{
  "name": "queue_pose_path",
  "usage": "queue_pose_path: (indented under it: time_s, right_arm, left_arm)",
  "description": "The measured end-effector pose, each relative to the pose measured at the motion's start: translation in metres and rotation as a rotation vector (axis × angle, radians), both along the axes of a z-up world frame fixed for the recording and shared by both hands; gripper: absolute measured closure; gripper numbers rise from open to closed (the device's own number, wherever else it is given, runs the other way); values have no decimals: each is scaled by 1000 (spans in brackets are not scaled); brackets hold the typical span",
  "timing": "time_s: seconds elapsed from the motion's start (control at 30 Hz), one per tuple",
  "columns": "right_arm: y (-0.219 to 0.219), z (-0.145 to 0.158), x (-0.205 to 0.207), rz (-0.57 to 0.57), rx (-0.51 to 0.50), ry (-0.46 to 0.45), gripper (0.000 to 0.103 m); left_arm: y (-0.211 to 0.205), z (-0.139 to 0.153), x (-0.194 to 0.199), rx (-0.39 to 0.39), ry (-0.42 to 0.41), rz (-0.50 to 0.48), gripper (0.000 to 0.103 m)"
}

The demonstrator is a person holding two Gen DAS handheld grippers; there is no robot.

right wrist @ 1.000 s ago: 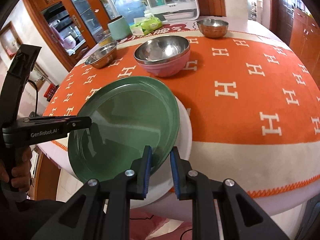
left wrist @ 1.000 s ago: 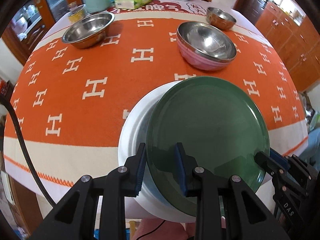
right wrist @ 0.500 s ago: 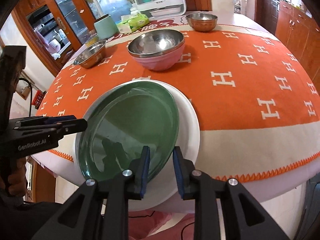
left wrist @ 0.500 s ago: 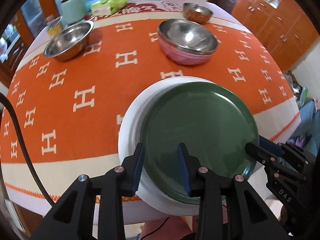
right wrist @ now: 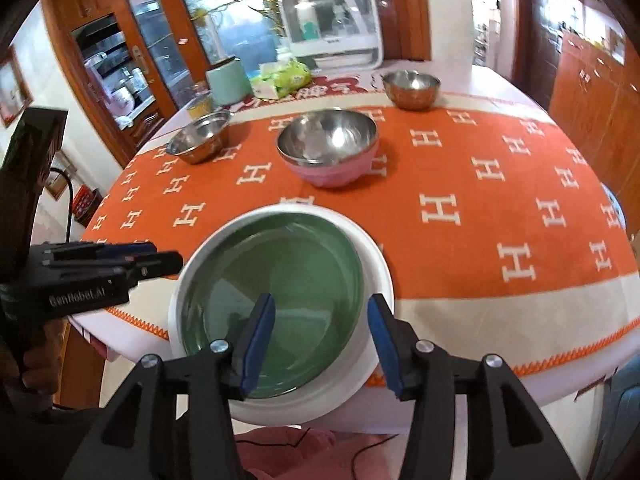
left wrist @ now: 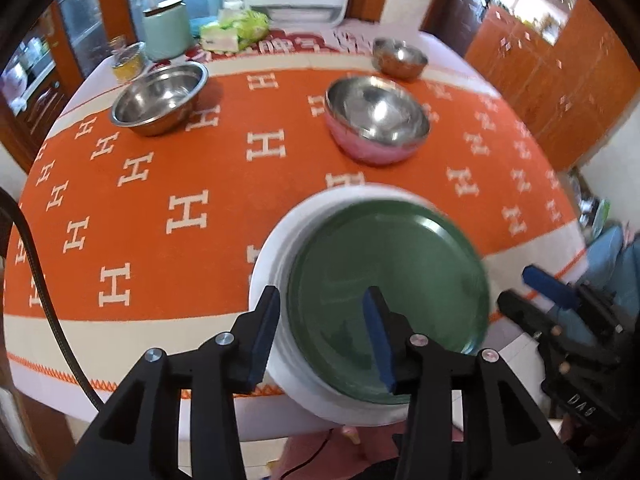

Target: Organize plates and bowls

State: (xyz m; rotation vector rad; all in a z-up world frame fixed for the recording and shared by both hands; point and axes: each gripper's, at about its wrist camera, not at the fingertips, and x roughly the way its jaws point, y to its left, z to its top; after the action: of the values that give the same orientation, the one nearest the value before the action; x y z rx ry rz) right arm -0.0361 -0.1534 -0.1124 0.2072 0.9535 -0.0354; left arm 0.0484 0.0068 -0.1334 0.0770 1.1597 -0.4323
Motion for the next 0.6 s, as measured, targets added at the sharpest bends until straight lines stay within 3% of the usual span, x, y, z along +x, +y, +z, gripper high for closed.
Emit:
queue_pose_path:
  time_s: [0.1, 0.33, 0.47, 0.53, 0.6]
  right_arm:
    - [-5, 13, 0, 40, 2, -20, 42]
    - [-13, 53, 9, 122, -22, -75, 34]
    - [-12, 71, 20, 185, -63, -44, 33]
    - [-14, 76, 22, 208, -71, -30, 30]
    - [-14, 80, 24, 244, -80, -25, 27]
  left_arm:
    - [1, 17, -3, -17, -30, 41, 54]
    - [2, 56, -14, -8, -56, 117, 43]
    - [5, 78, -19, 17, -76, 182, 37]
    - [8, 89, -22, 14, -84, 218, 27]
    - [12, 98, -25, 7, -97, 246, 26]
